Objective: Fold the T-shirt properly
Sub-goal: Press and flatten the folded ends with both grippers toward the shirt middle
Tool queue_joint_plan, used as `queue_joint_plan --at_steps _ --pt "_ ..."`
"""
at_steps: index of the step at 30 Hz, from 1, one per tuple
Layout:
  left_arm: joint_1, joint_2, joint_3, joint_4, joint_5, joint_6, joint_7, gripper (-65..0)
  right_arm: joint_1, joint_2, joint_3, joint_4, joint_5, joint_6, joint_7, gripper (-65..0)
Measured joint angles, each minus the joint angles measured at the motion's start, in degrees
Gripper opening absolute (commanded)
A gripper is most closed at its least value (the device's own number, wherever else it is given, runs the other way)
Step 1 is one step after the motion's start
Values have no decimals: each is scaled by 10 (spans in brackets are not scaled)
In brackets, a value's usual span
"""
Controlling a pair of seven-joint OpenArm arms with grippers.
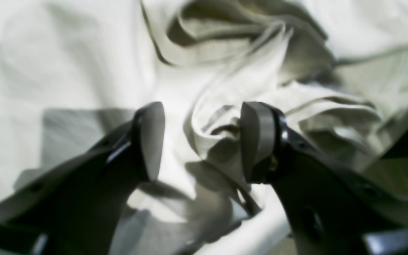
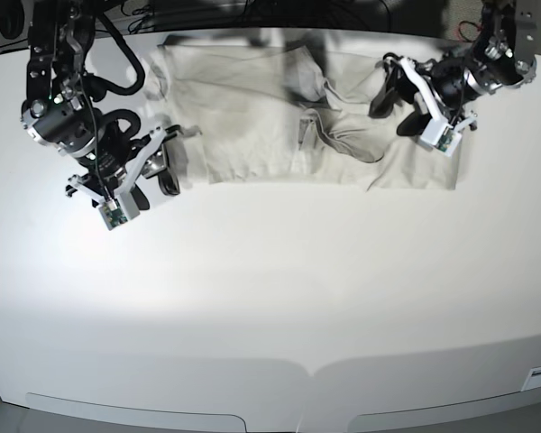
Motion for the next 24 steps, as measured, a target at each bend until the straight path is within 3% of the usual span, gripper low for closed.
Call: queue_joint_plan --at_steps 3,7,11,15,18,24 --pt "15 0 0 0 -32 0 20 -320 0 0 -1 0 3 0 0 -347" --pt "37 -1 0 0 -188 2 95 -320 0 0 -1 0 4 0 7 -347" --pt "45 -2 24 2 -283 2 102 -320 0 0 -1 0 4 0 9 -347" --pt "40 -2 113 6 -297 2 75 -320 0 0 -1 0 4 0 9 -347" --pt "31 -2 185 6 -300 2 94 -345 0 0 -1 0 5 0 10 -347" --pt "-21 -17 180 6 -311 3 90 -345 0 0 -1 0 7 0 3 -347"
